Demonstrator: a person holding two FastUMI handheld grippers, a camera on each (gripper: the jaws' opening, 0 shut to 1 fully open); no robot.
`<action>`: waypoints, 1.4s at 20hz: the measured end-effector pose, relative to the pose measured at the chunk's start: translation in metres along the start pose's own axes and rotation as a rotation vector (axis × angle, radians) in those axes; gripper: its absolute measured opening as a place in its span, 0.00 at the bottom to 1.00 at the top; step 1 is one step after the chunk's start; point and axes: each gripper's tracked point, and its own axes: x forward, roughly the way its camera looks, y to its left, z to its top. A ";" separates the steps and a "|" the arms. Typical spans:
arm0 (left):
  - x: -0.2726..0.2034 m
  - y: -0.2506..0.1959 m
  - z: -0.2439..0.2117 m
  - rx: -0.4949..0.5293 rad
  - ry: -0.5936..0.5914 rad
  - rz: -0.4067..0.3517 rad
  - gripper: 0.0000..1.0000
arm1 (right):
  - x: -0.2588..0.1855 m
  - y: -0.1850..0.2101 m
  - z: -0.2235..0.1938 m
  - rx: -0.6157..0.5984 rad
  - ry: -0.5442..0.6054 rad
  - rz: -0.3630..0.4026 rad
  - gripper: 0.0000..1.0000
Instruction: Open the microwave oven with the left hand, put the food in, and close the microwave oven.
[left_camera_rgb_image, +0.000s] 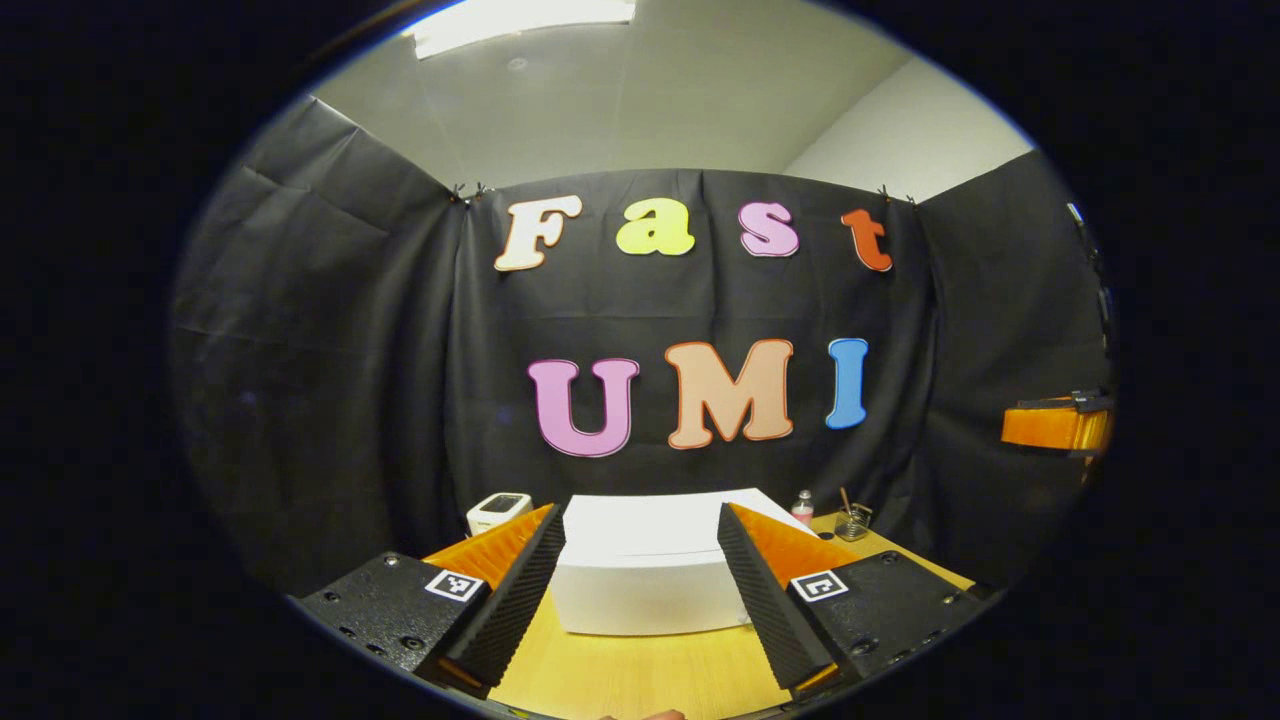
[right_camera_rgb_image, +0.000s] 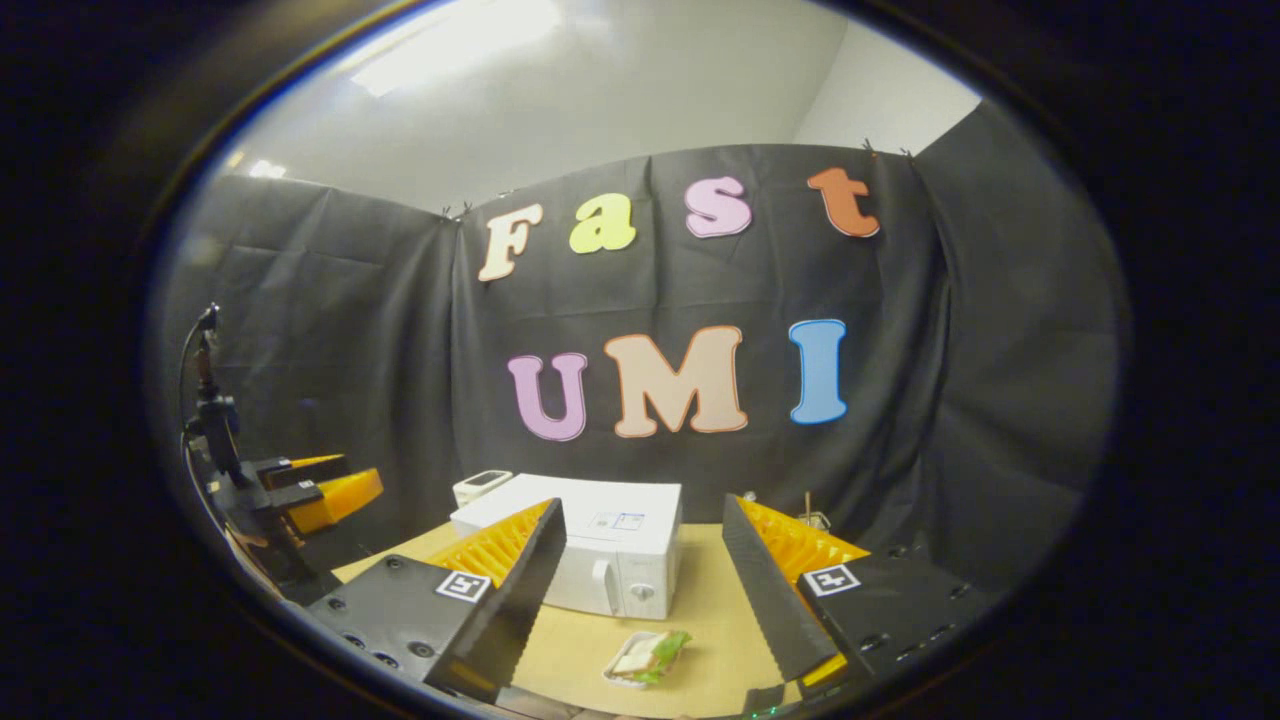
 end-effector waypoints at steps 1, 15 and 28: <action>0.002 -0.004 -0.009 -0.011 0.002 -0.018 0.96 | 0.000 0.001 0.000 -0.006 0.001 -0.003 0.97; 0.059 -0.064 -0.131 0.001 0.017 -0.120 0.96 | 0.008 -0.003 -0.024 0.023 0.051 0.022 0.97; 0.126 -0.135 -0.233 -0.003 -0.016 -0.163 0.96 | 0.002 0.006 -0.032 0.026 0.026 0.065 0.96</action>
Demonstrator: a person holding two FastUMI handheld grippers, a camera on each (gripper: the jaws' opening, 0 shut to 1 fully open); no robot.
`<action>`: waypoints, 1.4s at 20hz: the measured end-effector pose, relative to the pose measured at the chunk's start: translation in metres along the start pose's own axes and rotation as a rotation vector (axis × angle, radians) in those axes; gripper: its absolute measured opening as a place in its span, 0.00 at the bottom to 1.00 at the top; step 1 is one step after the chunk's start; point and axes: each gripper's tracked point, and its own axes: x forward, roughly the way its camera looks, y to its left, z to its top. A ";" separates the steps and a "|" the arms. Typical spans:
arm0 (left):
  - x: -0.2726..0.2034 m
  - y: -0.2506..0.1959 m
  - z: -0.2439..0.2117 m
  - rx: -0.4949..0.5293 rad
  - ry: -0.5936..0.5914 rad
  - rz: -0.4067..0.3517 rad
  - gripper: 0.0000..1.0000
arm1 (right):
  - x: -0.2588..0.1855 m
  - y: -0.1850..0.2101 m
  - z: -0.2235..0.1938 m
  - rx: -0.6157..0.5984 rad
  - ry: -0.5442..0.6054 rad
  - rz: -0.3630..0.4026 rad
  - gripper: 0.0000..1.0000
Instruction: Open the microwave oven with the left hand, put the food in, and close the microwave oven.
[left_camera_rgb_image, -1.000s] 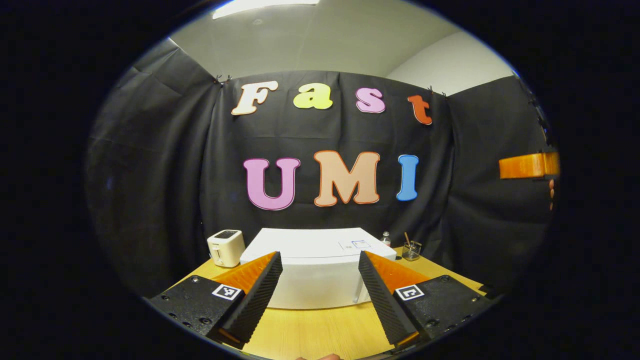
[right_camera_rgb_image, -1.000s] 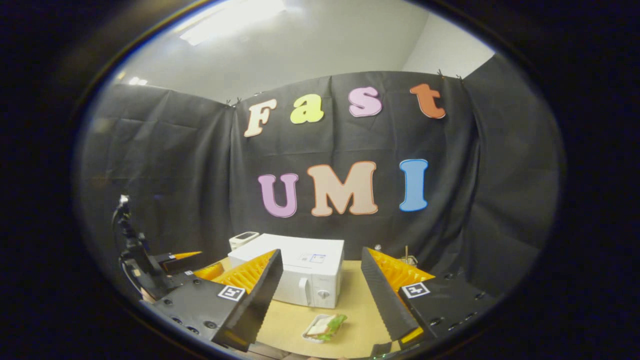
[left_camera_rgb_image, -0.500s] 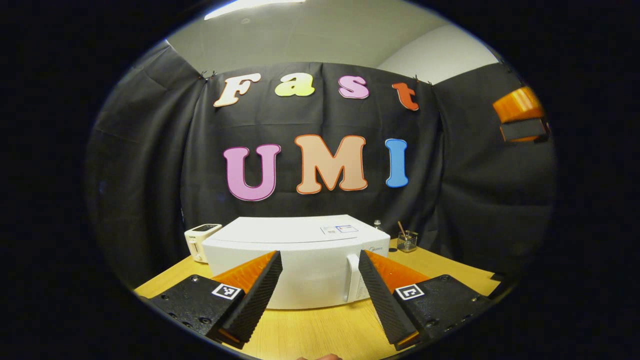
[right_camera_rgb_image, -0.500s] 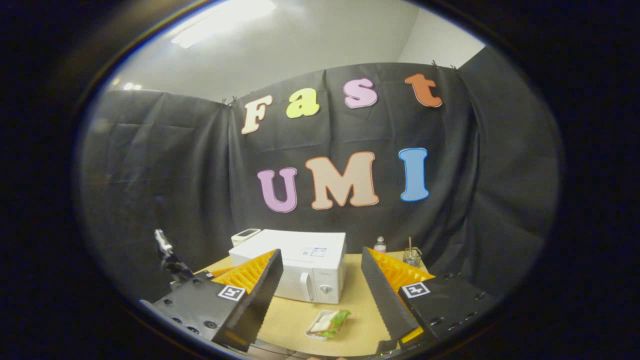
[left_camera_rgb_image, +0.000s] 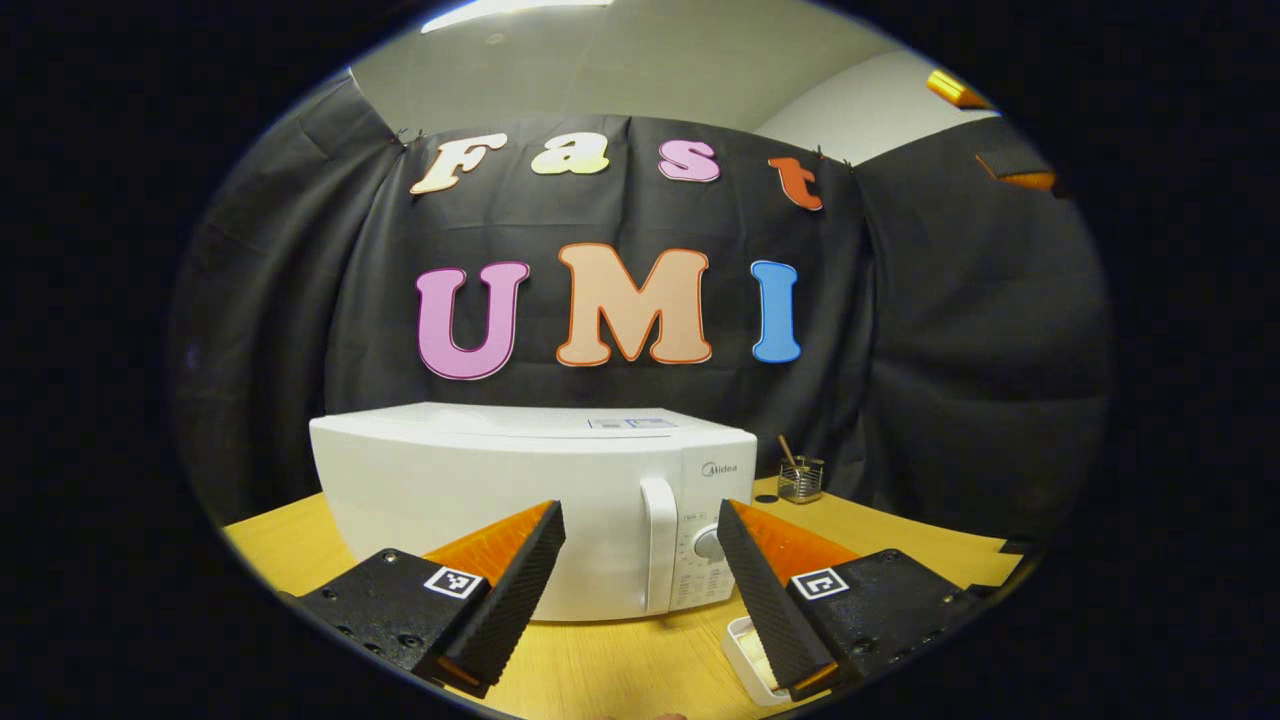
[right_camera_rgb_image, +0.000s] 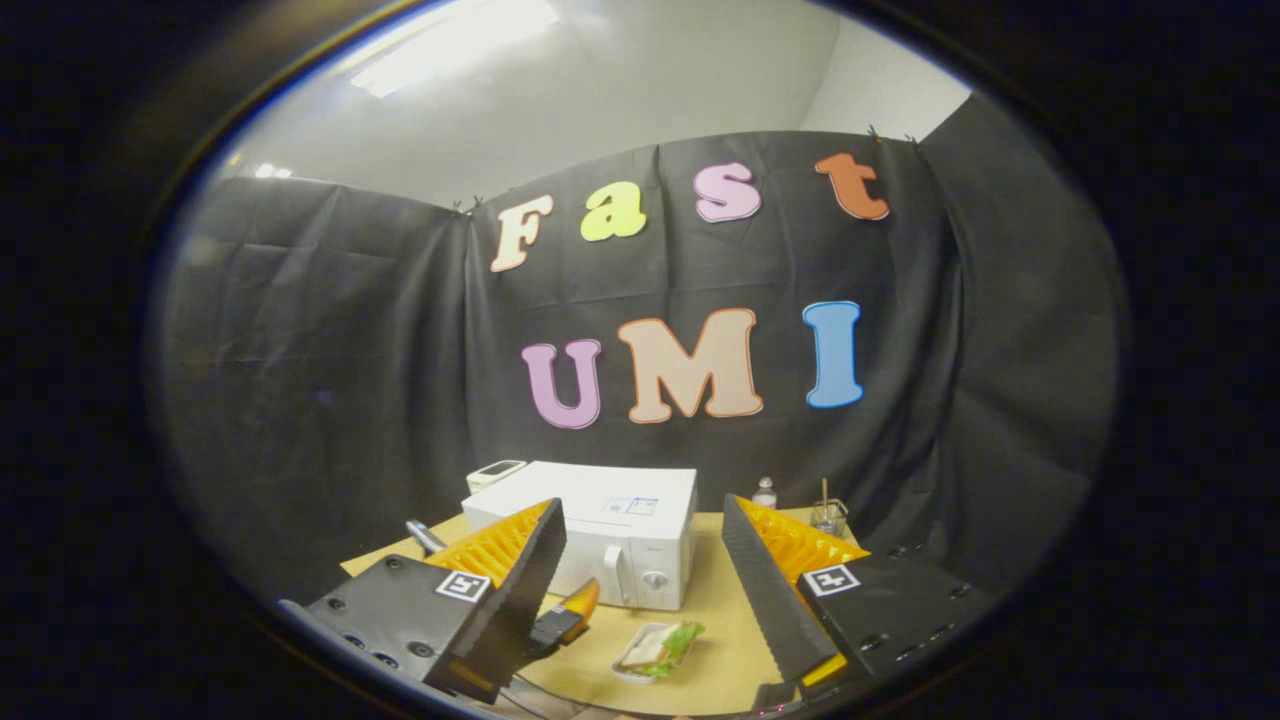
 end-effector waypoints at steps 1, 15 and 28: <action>0.006 -0.002 -0.009 -0.001 0.004 0.003 0.96 | -0.001 0.002 -0.002 -0.002 0.002 0.010 0.96; 0.067 0.005 -0.095 -0.022 0.166 0.061 0.80 | -0.007 0.000 -0.025 -0.023 0.044 0.040 0.97; 0.075 -0.005 -0.100 -0.004 0.154 0.044 0.20 | -0.001 -0.029 -0.048 0.013 0.065 0.009 0.92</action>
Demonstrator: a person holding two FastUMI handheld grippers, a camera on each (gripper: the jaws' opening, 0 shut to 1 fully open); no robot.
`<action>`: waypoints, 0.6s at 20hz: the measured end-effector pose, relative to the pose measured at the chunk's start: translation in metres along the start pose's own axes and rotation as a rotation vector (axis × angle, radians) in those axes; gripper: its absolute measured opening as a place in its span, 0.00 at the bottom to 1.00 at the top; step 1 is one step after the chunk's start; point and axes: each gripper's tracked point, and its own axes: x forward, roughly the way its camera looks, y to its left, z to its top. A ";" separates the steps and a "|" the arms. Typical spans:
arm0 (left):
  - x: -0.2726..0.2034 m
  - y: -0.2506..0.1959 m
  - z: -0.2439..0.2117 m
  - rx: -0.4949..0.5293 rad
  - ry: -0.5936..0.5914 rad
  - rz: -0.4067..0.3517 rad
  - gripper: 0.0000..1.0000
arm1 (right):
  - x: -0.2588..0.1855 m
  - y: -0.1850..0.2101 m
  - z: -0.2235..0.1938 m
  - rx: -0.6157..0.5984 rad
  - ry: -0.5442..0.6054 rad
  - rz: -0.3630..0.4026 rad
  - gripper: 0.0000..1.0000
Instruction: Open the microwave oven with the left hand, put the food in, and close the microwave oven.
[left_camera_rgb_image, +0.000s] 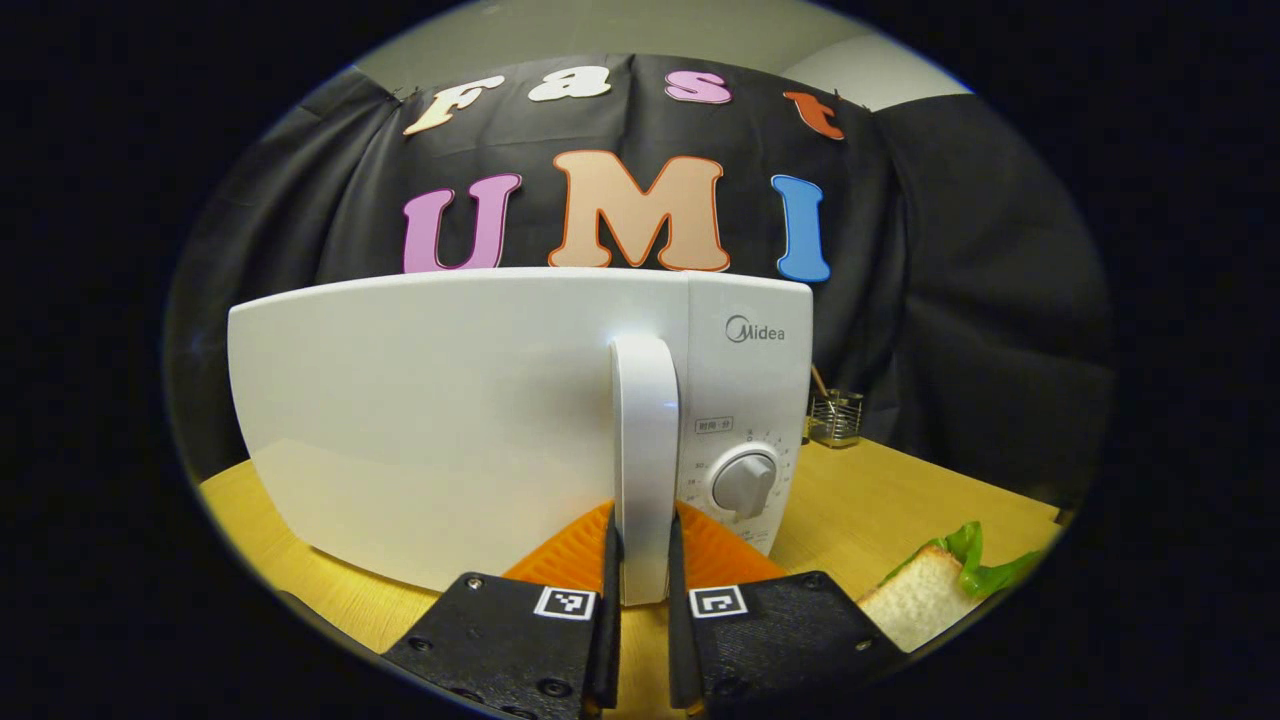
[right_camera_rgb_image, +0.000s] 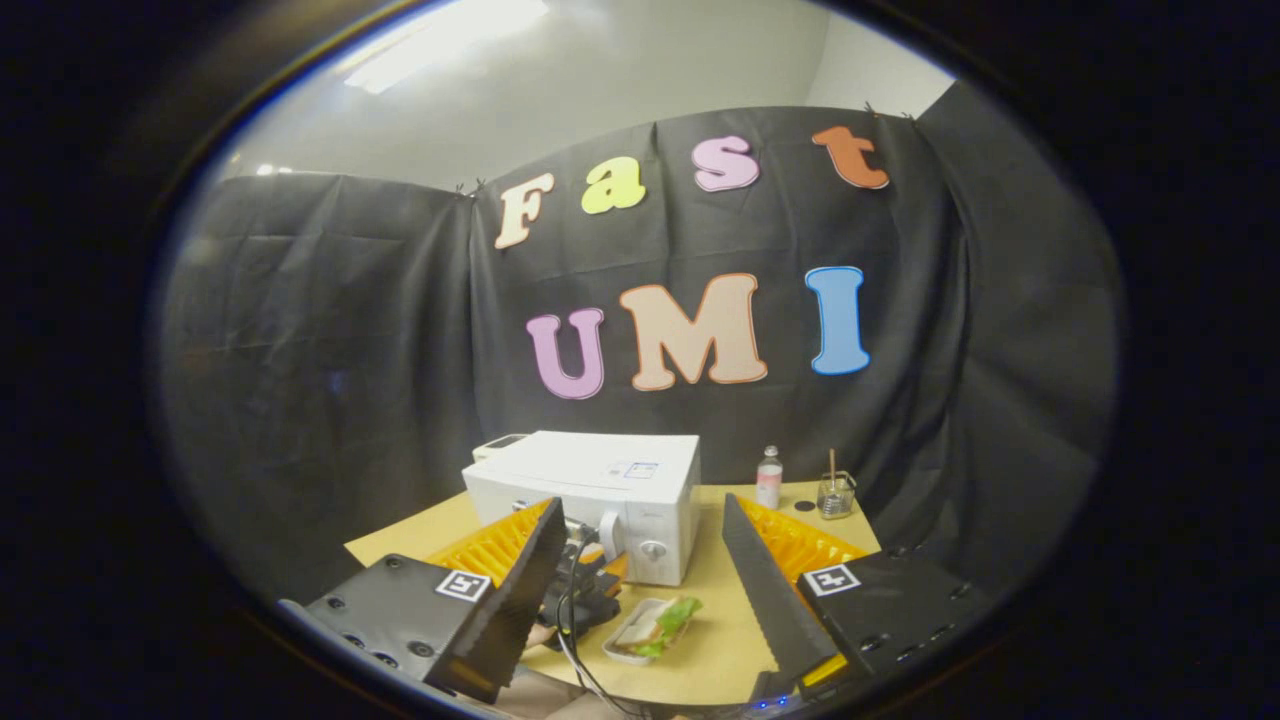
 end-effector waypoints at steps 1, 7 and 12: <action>0.001 0.001 0.000 -0.004 0.002 0.005 0.18 | 0.002 -0.002 -0.002 0.008 0.002 -0.004 0.92; -0.004 0.001 0.000 -0.035 0.018 0.036 0.12 | 0.012 -0.015 -0.011 0.033 0.009 -0.029 0.91; -0.041 0.001 0.001 -0.033 -0.035 0.044 0.12 | 0.017 -0.023 -0.029 0.040 0.039 -0.038 0.92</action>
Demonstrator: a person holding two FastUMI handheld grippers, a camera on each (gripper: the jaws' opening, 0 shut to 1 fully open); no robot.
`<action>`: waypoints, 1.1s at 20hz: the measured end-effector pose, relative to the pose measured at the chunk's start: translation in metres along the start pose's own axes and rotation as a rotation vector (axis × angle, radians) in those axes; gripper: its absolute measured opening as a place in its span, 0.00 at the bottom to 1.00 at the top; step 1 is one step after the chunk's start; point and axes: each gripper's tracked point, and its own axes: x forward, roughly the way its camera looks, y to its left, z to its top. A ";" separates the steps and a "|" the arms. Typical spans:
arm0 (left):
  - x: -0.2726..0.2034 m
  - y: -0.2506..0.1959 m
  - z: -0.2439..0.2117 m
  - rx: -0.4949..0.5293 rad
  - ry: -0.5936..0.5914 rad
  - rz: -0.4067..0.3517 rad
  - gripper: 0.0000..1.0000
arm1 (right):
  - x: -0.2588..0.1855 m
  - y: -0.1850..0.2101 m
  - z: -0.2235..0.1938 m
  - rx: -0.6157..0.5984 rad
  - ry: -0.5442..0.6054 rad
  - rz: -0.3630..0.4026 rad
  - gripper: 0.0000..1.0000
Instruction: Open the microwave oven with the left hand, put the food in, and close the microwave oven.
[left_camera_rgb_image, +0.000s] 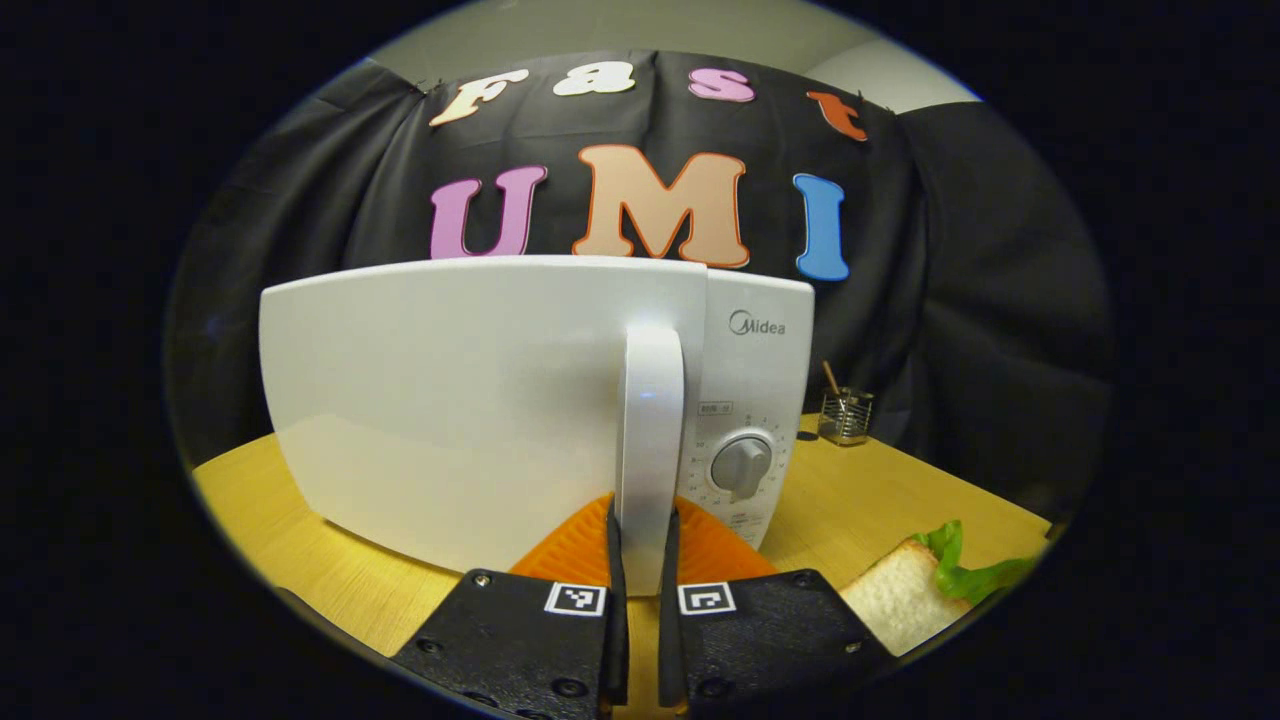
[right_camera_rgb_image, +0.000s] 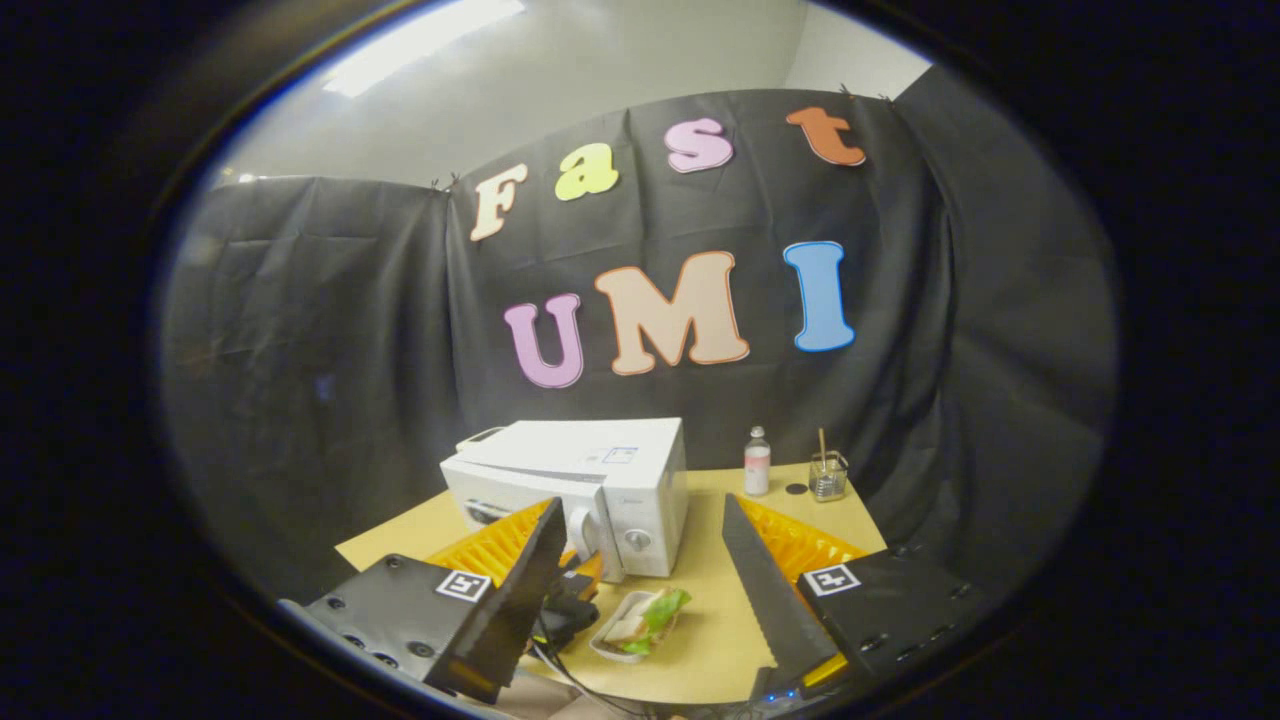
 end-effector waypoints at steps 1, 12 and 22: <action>-0.011 0.000 0.001 0.004 -0.023 -0.027 0.12 | 0.001 0.000 -0.003 0.005 0.005 0.000 0.92; -0.095 0.023 -0.008 0.011 0.035 -0.138 0.24 | 0.037 -0.023 -0.058 0.067 0.088 -0.030 0.91; -0.127 0.067 -0.008 0.027 0.056 -0.098 0.71 | 0.054 -0.032 -0.123 0.064 0.218 -0.049 0.97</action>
